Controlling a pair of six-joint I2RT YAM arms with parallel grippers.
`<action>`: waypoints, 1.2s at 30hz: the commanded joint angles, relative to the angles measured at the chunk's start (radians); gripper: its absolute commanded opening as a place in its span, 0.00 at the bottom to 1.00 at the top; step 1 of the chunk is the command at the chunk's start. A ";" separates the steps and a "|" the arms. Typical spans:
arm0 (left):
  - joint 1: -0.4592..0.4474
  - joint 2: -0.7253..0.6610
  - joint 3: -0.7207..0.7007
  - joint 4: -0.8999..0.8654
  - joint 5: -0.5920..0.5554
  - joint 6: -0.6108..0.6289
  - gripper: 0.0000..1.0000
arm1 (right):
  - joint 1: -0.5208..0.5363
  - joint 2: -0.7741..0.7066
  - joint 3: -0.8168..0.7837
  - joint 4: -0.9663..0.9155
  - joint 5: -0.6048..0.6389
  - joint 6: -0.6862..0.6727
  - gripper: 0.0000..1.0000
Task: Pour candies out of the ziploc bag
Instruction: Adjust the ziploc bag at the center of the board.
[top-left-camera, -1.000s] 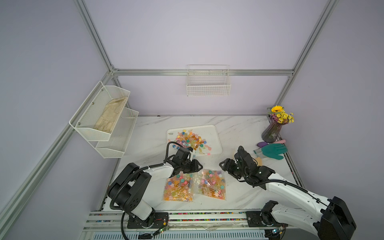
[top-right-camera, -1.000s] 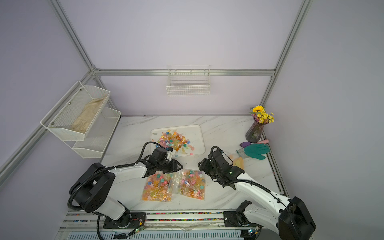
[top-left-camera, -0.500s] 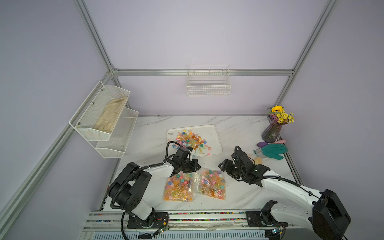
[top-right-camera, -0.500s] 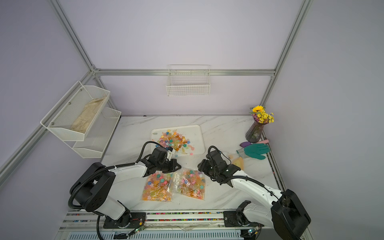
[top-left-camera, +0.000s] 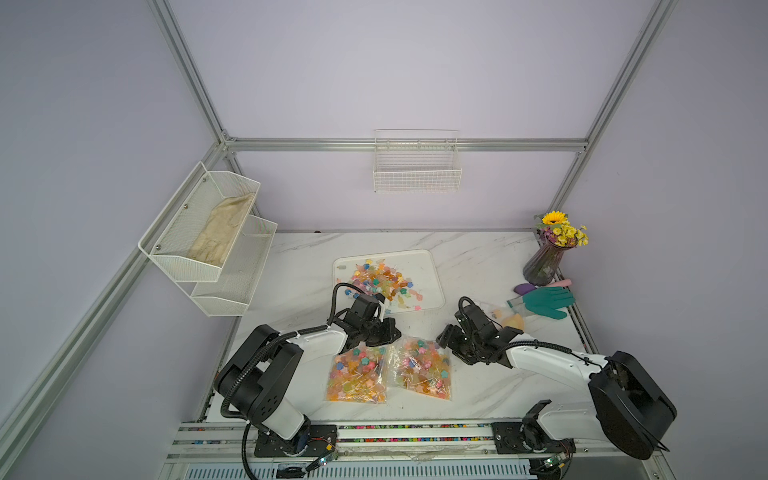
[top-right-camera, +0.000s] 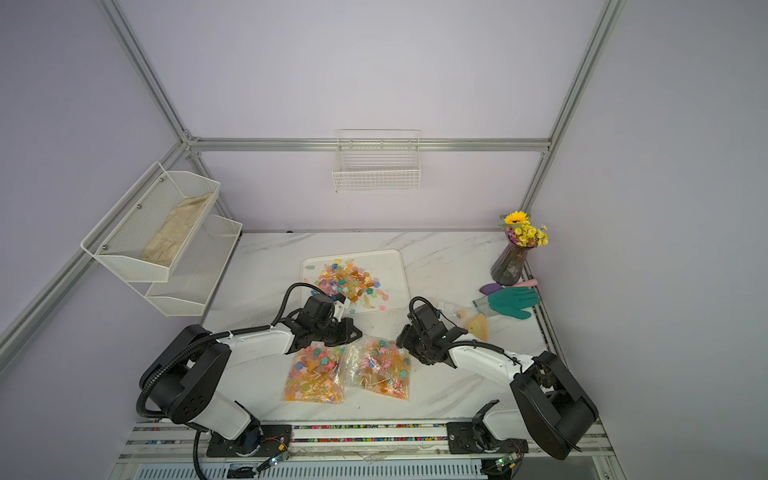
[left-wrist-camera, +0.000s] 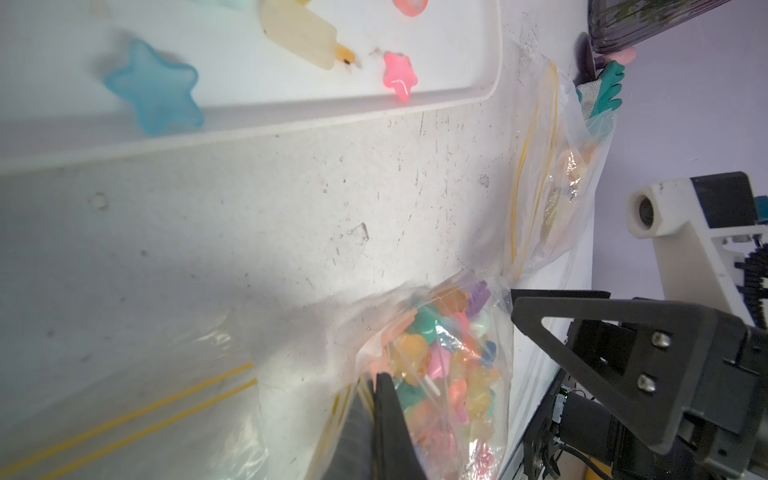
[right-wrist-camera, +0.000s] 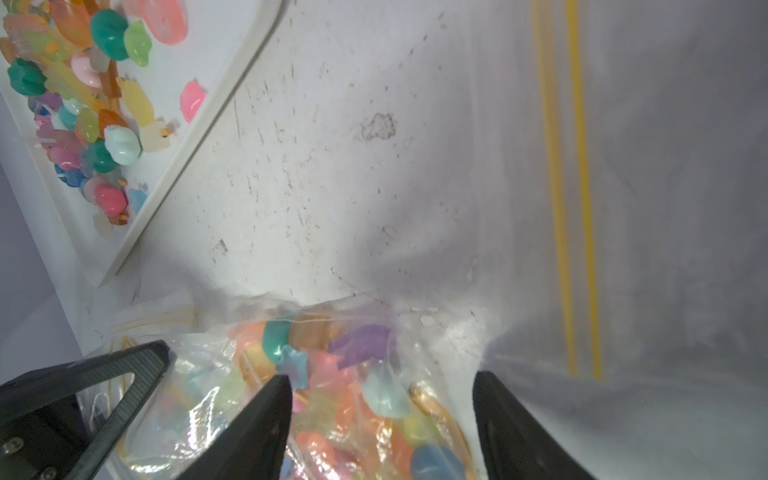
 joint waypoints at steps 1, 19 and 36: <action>0.008 -0.009 0.067 0.035 0.007 0.005 0.00 | -0.013 0.039 0.004 0.063 0.000 0.005 0.72; 0.008 0.000 0.058 0.081 -0.021 -0.015 0.24 | -0.026 0.078 -0.015 0.153 -0.011 0.005 0.38; 0.008 0.058 0.097 0.135 -0.015 -0.031 0.21 | -0.029 0.061 -0.018 0.151 0.012 -0.007 0.06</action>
